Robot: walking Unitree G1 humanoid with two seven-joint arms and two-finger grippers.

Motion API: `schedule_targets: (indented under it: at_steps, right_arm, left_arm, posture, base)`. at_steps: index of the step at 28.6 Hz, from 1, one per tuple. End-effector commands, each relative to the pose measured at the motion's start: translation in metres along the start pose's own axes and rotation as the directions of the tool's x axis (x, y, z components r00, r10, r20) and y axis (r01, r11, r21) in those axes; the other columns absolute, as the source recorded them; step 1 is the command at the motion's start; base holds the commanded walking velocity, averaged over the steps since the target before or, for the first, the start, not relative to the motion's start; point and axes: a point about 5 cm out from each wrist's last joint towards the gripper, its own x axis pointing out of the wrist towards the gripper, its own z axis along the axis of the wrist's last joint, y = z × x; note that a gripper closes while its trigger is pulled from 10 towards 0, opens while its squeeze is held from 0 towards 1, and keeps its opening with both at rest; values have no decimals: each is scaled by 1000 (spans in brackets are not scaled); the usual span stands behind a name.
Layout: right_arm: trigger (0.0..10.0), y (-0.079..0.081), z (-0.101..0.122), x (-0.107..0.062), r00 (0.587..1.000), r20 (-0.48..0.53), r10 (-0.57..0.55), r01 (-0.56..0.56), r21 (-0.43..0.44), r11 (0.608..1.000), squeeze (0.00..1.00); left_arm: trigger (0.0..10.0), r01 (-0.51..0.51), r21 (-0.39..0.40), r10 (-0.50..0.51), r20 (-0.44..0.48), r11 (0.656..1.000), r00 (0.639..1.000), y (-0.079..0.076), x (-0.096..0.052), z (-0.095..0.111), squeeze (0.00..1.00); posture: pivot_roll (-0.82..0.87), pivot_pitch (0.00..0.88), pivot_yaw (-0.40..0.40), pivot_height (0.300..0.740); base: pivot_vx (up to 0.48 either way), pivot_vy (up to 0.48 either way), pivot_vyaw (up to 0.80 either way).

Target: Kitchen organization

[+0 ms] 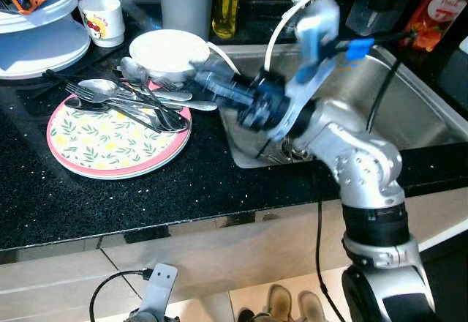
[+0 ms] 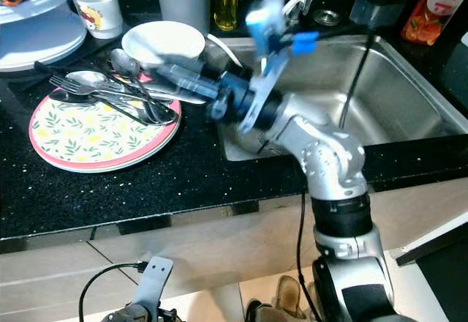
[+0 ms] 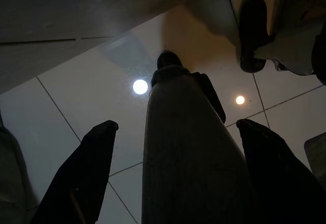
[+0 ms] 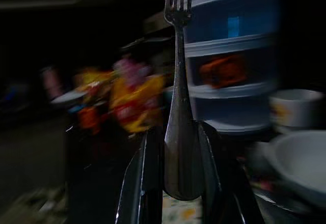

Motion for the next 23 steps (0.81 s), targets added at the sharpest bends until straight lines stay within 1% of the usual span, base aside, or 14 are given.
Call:
schedule_targets:
  at_steps: [1,3,5,7,10,12,13,15,16,18,19,20,21,23]
  right_arm:
    - [10000,-13,5,-7,994,39,-99,99,11,995,0]
    - [10000,-25,9,-13,979,63,-196,195,22,981,0]
    - [10000,-28,10,-16,972,69,-224,223,26,974,0]
    - [10000,-39,11,-22,947,77,-312,311,30,950,0]
    - [10000,-44,11,-26,931,77,-357,356,33,934,0]
    - [10000,-62,6,-36,859,30,-511,511,-15,859,0]
    - [10000,-62,6,-36,859,30,-511,511,-15,859,0]
    - [10000,-77,-5,-45,774,-65,-630,619,-133,774,0]
    - [10000,-77,-5,-45,774,-65,-630,619,-133,774,0]
    - [10000,-87,-18,-50,691,-156,-706,656,-275,703,0]
    - [10000,-87,-18,-50,691,-156,-706,656,-275,703,0]
    - [10000,-91,-25,-51,651,-209,-730,648,-347,677,0]
    - [10000,-91,-25,-51,651,-209,-730,648,-347,677,0]
    - [10000,-94,-36,-52,598,-273,-753,619,-439,651,0]
  left_arm:
    - [10000,34,-25,-37,-140,999,989,-10,1,-36,0]
    - [10000,34,-27,-38,-143,999,989,-11,1,-36,0]
    - [10000,34,-27,-38,-144,999,989,-11,1,-36,0]
    - [10000,32,-29,-36,-147,999,989,-10,1,-37,0]
    - [10000,31,-29,-35,-148,999,988,-10,1,-37,0]
    - [10000,29,-27,-33,-152,999,988,-9,1,-37,0]
    - [10000,29,-27,-33,-152,999,988,-9,1,-37,0]
    - [10000,27,-27,-31,-155,999,987,-9,1,-38,0]
    - [10000,27,-27,-31,-155,999,987,-9,1,-38,0]
    - [10000,26,-30,-30,-158,999,987,-9,1,-39,0]
    - [10000,26,-30,-30,-158,999,987,-9,1,-39,0]
    - [10000,26,-31,-31,-160,999,987,-9,1,-40,0]
    - [10000,26,-31,-31,-160,999,987,-9,1,-40,0]
    - [10000,26,-34,-31,-165,999,986,-10,0,-41,0]
  posture:
    - [19,68,-58,740]
    - [17,71,-56,740]
    - [16,74,-55,740]
    - [14,80,-49,740]
    - [14,80,-49,740]
    - [14,85,-45,740]
    - [14,85,-45,740]
    - [19,92,-46,740]
    - [19,92,-46,740]
    - [21,98,-47,740]
    - [21,98,-47,740]
    - [22,103,-46,740]
    - [22,103,-46,740]
    - [22,114,-48,740]
  base:
    - [0,0,0]
    - [0,0,-719]
    - [0,0,-738]
    - [0,0,-763]
    - [0,0,-769]
    - [0,0,0]
    - [0,0,0]
    - [0,0,0]
    - [0,0,0]
    - [0,0,0]
    - [0,0,0]
    - [0,0,0]
    - [0,0,0]
    - [0,0,0]
